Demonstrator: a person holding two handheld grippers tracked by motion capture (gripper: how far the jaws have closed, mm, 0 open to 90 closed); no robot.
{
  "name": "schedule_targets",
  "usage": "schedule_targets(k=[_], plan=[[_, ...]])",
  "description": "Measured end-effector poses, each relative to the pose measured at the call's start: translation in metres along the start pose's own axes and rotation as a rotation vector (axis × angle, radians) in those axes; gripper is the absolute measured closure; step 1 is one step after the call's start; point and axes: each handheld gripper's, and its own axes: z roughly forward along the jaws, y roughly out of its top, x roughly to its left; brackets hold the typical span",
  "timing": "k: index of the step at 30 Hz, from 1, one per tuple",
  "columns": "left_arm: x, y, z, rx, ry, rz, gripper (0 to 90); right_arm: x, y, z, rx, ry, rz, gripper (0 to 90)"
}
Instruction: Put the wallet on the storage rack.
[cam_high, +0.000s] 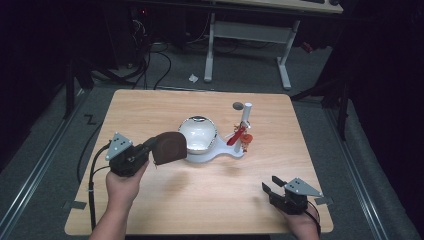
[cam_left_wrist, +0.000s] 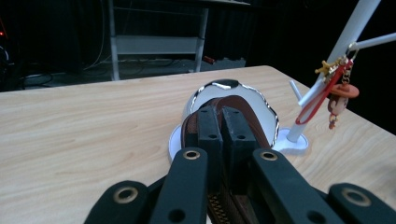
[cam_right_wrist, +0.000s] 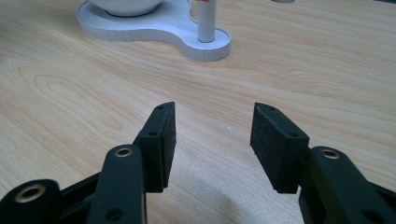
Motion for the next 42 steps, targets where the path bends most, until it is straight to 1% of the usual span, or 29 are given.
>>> schedule_targets(k=[8, 20, 23, 29, 32, 39, 42], plan=[[0.001, 0.017, 0.020, 0.022, 0.016, 0.006, 87.5, -0.003, 0.000, -0.001, -0.002, 0.001, 0.006, 50.9], [0.002, 0.034, 0.043, 0.060, 0.041, 0.025, 87.5, -0.005, 0.000, -0.001, -0.009, -0.001, 0.012, 50.9], [0.000, 0.037, 0.048, 0.071, 0.047, 0.043, 87.5, -0.005, 0.000, -0.001, -0.009, 0.000, 0.014, 51.0], [-0.004, 0.039, 0.059, 0.102, 0.054, 0.048, 87.5, -0.005, 0.000, -0.001, -0.011, 0.000, 0.015, 51.1], [-0.006, 0.038, 0.064, 0.122, 0.046, 0.058, 87.4, -0.006, 0.000, -0.002, -0.011, 0.002, 0.015, 51.1], [-0.006, 0.036, 0.072, 0.161, 0.065, 0.055, 87.4, -0.006, 0.000, -0.002, -0.016, 0.003, 0.020, 51.1], [-0.006, 0.036, 0.076, 0.177, 0.080, 0.056, 87.3, -0.006, 0.000, -0.002, -0.016, 0.003, 0.019, 51.1]])
